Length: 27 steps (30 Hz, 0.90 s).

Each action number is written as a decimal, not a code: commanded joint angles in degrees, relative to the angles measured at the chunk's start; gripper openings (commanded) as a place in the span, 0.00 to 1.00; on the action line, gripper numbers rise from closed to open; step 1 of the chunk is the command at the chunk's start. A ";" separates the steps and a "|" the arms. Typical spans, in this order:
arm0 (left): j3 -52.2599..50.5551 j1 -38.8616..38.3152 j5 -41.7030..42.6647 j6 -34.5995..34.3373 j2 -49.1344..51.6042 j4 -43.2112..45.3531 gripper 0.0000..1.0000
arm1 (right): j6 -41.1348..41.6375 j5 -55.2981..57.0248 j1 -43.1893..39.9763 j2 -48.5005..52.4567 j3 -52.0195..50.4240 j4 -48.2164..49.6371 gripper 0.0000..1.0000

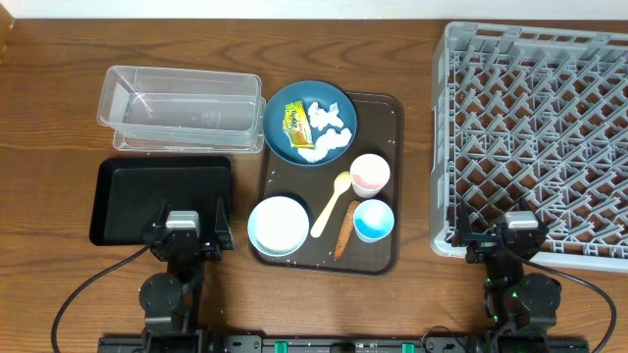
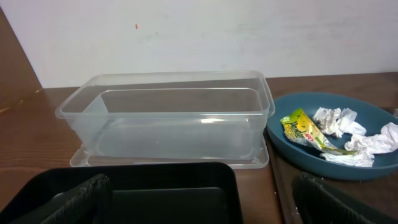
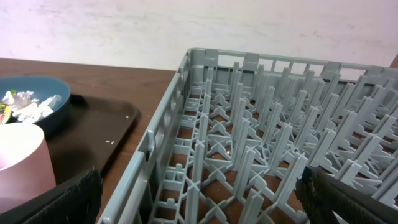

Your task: Sort waste into correct bins and load items into the dishwasher rack

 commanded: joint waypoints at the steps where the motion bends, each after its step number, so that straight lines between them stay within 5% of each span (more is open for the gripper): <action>1: -0.63 0.13 0.79 0.35 -0.46 -2.36 0.94 | -0.72 -0.44 0.55 -0.55 -0.07 -0.22 0.99; 27: -0.63 0.13 0.81 -0.42 -0.46 -2.27 0.94 | -0.66 -0.48 0.55 -0.55 -0.07 -0.09 0.99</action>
